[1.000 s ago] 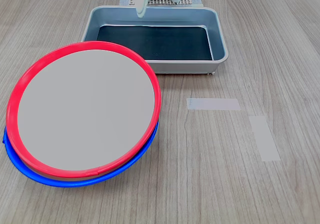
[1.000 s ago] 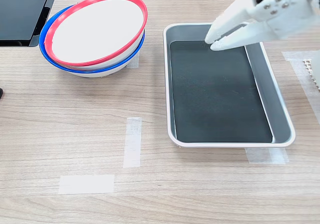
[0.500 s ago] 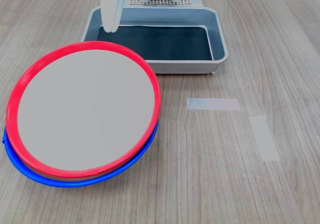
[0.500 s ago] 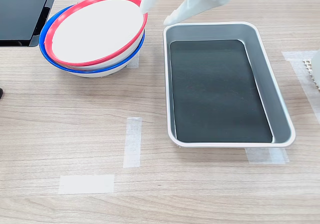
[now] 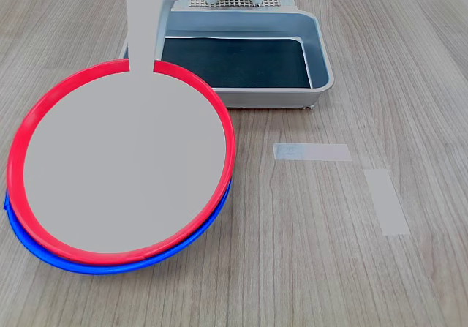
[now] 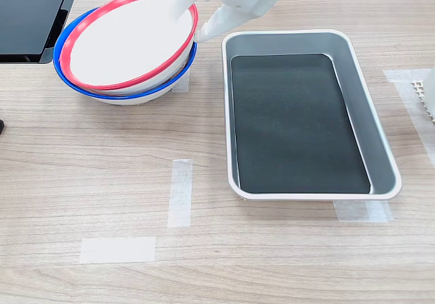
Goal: Lift the stacked dish and set it down on the table.
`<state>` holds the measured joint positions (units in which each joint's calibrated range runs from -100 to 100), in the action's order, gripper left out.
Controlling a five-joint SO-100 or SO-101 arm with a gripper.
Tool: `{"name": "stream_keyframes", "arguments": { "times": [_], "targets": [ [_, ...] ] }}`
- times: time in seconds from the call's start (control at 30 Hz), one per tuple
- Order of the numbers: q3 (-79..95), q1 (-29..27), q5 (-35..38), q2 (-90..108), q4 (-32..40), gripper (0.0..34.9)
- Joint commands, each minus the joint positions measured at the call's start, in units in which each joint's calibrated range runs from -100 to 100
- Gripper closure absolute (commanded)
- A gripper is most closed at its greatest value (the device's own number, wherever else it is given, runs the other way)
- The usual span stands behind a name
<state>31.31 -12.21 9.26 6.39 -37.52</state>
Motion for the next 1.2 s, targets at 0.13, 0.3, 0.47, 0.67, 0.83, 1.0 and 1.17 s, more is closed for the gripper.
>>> {"name": "stream_keyframes", "arguments": {
  "times": [0.13,0.3,0.47,0.67,0.83,1.0,1.17],
  "targets": [
    [-5.68,-0.45,0.1,-2.17,1.16,26.2],
    [-6.04,-0.73,0.34,-2.34,1.33,34.7],
    [-5.04,-0.63,0.44,0.3,1.0,34.8],
    [-8.32,1.81,-0.2,5.5,-3.05,34.9],
    [-16.06,6.33,-1.86,6.78,-10.89,34.9],
    [-21.52,13.39,-3.27,6.02,-16.59,34.9],
    [-22.16,19.51,-4.2,3.29,-18.4,34.9]
  ]
}}
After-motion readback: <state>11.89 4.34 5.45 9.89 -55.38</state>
